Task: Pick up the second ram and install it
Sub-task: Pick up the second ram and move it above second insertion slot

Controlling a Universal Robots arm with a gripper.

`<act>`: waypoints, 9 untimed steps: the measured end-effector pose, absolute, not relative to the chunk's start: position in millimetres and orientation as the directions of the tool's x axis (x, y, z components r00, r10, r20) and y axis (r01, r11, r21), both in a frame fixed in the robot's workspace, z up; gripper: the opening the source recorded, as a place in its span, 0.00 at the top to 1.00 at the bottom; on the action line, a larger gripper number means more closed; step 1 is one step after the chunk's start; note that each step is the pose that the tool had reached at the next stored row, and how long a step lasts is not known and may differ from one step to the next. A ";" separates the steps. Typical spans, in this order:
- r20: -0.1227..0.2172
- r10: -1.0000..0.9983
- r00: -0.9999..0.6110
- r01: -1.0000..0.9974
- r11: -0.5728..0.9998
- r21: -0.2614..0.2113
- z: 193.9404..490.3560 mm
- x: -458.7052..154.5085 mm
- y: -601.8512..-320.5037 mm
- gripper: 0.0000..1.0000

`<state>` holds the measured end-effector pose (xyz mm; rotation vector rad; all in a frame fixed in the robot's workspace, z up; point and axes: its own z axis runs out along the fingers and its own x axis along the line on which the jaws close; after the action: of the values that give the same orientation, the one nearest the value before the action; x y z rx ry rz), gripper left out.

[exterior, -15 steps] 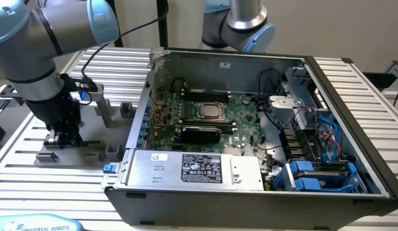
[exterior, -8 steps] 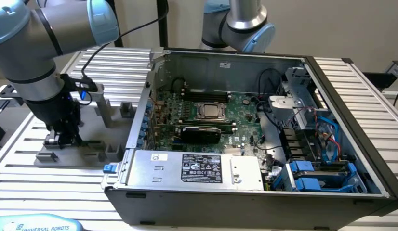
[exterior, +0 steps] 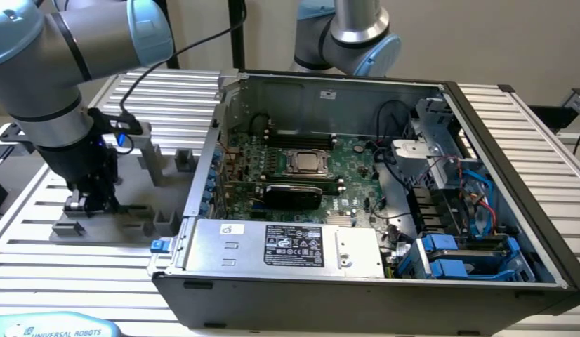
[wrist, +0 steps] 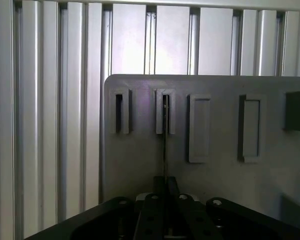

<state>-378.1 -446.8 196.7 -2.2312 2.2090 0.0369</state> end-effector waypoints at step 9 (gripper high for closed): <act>-0.017 -1.000 0.003 -1.000 -0.003 0.015 196.7 -378.1 -446.8 0.87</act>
<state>-378.1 -446.8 196.7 -2.2243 2.2171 0.0356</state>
